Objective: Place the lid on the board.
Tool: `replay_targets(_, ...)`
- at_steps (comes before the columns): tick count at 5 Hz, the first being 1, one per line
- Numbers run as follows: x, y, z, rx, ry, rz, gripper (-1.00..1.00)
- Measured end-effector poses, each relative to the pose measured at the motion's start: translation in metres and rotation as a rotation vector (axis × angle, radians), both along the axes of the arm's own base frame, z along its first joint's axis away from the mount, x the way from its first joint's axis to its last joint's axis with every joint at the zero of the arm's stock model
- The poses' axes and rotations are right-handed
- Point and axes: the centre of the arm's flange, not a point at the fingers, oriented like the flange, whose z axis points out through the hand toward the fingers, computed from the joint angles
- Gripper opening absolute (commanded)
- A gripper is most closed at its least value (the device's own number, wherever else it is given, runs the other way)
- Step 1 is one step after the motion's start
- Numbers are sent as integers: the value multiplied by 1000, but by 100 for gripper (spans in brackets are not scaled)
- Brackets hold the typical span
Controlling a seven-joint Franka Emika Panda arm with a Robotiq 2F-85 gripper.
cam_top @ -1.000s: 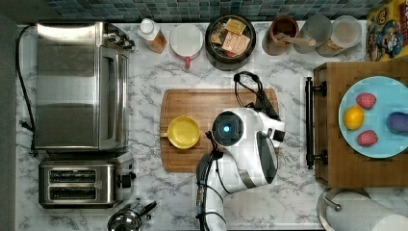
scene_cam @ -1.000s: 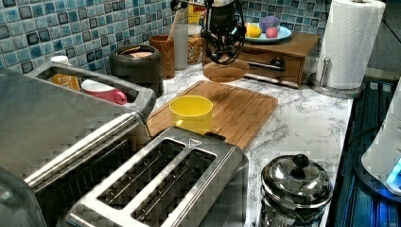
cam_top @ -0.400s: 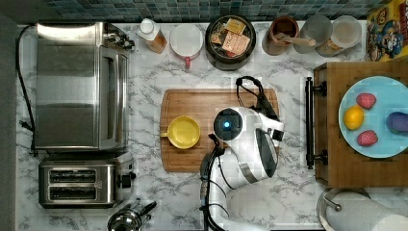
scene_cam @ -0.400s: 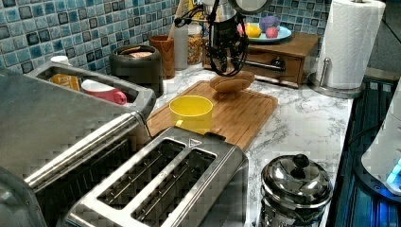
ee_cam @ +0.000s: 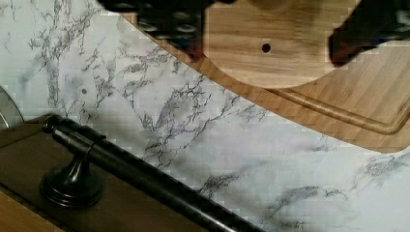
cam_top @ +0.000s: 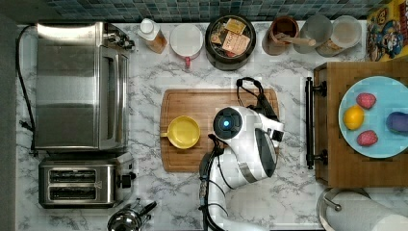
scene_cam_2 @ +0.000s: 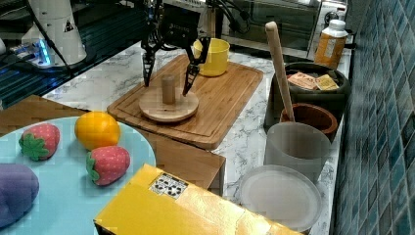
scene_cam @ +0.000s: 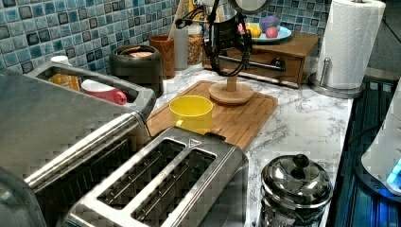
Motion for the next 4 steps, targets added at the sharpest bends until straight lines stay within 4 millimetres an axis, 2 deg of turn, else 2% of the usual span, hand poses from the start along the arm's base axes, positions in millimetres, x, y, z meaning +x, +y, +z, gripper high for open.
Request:
replay_targets(2,1,13,2,50,-9,-40,100)
replay_targets(4,4,7,24,46,-52,-49,100)
